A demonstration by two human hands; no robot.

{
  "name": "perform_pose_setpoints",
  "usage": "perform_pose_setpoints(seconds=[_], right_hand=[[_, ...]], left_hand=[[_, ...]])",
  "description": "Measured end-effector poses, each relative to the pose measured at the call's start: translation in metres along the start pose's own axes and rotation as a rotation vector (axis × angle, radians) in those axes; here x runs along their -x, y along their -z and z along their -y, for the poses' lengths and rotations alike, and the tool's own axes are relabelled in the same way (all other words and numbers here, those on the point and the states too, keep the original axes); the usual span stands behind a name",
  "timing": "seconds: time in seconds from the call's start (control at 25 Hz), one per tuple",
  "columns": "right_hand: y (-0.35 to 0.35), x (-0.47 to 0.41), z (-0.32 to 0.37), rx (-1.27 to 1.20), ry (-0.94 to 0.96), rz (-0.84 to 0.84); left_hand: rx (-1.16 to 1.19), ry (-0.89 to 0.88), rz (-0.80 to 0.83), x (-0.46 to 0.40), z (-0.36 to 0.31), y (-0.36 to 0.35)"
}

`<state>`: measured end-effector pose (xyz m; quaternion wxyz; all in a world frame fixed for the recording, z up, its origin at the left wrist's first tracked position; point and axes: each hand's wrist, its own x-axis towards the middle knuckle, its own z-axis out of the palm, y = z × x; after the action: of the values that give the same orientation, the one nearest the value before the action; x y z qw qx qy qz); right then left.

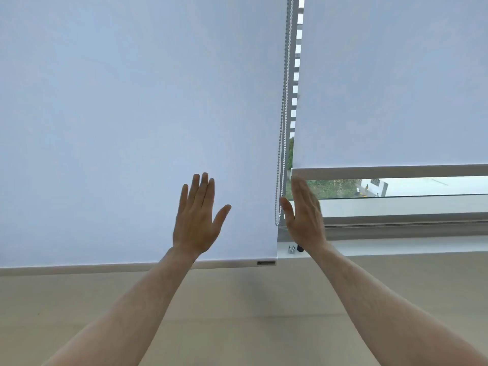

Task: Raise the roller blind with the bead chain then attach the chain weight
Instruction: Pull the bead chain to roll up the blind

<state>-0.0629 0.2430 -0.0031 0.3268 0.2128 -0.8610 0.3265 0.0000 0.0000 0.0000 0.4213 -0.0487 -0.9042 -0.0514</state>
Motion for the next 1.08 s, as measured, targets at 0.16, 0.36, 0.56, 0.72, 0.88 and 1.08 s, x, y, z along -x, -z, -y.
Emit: perform_pose_setpoints(seconds=[0.16, 0.36, 0.56, 0.72, 0.88, 1.08], right_hand=[[-0.005, -0.009, 0.011, -0.331, -0.105, 0.110], [-0.010, -0.012, 0.020, -0.493, -0.139, 0.045], [-0.012, -0.011, 0.022, -0.530, -0.151, 0.068], [-0.010, -0.010, 0.026, -0.539, -0.102, 0.086], [-0.009, -0.006, 0.024, -0.497, -0.079, 0.078], [-0.010, 0.003, 0.013, -0.442, -0.051, 0.153]], left_hand=[[0.151, 0.017, 0.076, 0.005, -0.022, -0.014], [0.375, 0.038, 0.084, -0.015, -0.051, -0.018], [0.649, 0.160, 0.030, -0.046, -0.084, -0.011], [0.859, 0.249, -0.035, -0.068, -0.104, -0.003], [1.100, 0.318, -0.062, -0.083, -0.108, 0.001], [1.109, 0.317, -0.037, -0.072, -0.109, -0.009]])
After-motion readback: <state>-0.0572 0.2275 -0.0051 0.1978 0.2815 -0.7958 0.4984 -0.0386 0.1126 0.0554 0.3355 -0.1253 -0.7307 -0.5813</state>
